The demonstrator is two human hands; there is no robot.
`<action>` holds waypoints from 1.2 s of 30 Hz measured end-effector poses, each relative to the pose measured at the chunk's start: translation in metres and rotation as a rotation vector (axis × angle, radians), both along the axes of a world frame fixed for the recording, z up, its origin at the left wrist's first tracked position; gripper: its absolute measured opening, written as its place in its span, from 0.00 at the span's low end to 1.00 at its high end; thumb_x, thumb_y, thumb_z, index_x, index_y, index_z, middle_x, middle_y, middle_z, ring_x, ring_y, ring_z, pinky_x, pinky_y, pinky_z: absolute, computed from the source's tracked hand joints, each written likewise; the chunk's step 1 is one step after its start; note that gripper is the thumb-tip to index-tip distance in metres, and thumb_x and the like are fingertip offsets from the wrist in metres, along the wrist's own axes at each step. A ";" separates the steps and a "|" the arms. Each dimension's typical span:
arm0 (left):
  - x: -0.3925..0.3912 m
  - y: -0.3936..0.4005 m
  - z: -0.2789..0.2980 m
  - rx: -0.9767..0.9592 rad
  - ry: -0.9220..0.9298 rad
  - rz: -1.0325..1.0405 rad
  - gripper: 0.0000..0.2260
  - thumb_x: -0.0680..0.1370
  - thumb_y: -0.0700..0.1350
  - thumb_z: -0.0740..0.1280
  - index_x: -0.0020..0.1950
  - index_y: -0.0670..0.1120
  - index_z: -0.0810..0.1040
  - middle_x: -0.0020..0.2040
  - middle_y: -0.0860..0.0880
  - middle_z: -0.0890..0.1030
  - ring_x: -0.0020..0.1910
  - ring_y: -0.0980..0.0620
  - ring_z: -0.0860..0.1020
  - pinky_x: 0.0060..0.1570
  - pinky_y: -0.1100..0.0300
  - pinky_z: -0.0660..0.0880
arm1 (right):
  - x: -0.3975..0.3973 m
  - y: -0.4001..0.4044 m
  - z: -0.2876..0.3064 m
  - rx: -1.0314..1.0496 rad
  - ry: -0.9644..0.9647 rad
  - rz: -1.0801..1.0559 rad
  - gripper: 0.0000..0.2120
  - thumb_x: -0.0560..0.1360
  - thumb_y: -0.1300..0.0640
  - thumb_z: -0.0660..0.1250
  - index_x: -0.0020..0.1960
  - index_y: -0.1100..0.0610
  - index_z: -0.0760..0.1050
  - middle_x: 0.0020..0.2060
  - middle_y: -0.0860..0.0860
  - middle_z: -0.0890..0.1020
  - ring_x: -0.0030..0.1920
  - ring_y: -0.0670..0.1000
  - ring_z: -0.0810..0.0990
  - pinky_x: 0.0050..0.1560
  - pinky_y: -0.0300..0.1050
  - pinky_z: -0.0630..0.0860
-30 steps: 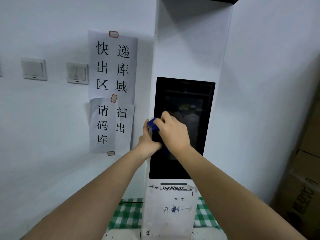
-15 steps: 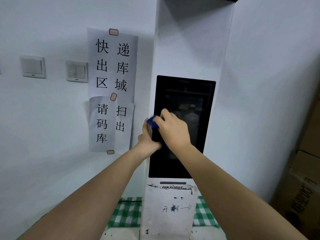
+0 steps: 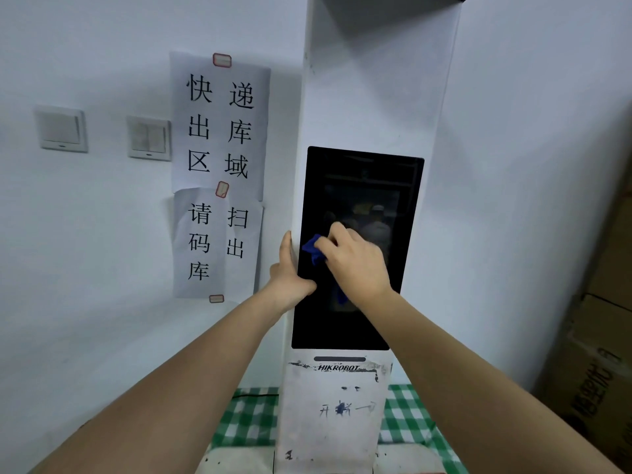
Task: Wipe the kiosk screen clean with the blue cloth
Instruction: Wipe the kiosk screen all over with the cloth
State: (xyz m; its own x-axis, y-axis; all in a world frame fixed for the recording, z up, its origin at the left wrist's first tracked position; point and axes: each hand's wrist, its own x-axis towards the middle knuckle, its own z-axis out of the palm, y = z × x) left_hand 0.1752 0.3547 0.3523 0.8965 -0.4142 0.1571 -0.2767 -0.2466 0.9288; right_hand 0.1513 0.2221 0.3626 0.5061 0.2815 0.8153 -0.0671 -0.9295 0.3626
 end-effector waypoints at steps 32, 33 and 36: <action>-0.019 -0.002 0.008 -0.022 0.029 0.009 0.44 0.76 0.32 0.62 0.77 0.56 0.34 0.51 0.53 0.65 0.42 0.55 0.72 0.39 0.67 0.68 | -0.009 -0.010 0.012 -0.024 0.029 -0.053 0.16 0.57 0.66 0.78 0.41 0.58 0.76 0.37 0.54 0.73 0.29 0.53 0.72 0.23 0.38 0.54; -0.020 -0.002 0.008 -0.026 0.033 0.004 0.44 0.76 0.32 0.62 0.77 0.57 0.33 0.53 0.53 0.64 0.43 0.55 0.72 0.38 0.67 0.68 | -0.010 -0.012 0.021 0.011 -0.010 -0.045 0.14 0.59 0.65 0.77 0.41 0.59 0.76 0.37 0.55 0.74 0.29 0.54 0.73 0.23 0.38 0.55; -0.020 -0.002 0.007 -0.024 0.023 -0.022 0.44 0.77 0.32 0.62 0.76 0.56 0.33 0.55 0.55 0.59 0.36 0.62 0.67 0.35 0.68 0.68 | -0.011 -0.022 0.045 0.200 -0.157 -0.033 0.11 0.63 0.67 0.74 0.42 0.60 0.77 0.38 0.57 0.75 0.30 0.56 0.74 0.22 0.38 0.58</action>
State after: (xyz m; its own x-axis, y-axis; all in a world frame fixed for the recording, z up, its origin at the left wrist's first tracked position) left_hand 0.1557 0.3529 0.3592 0.8905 -0.4305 0.1471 -0.2606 -0.2178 0.9406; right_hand 0.1403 0.2005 0.4076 0.3753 0.0923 0.9223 -0.1398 -0.9780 0.1548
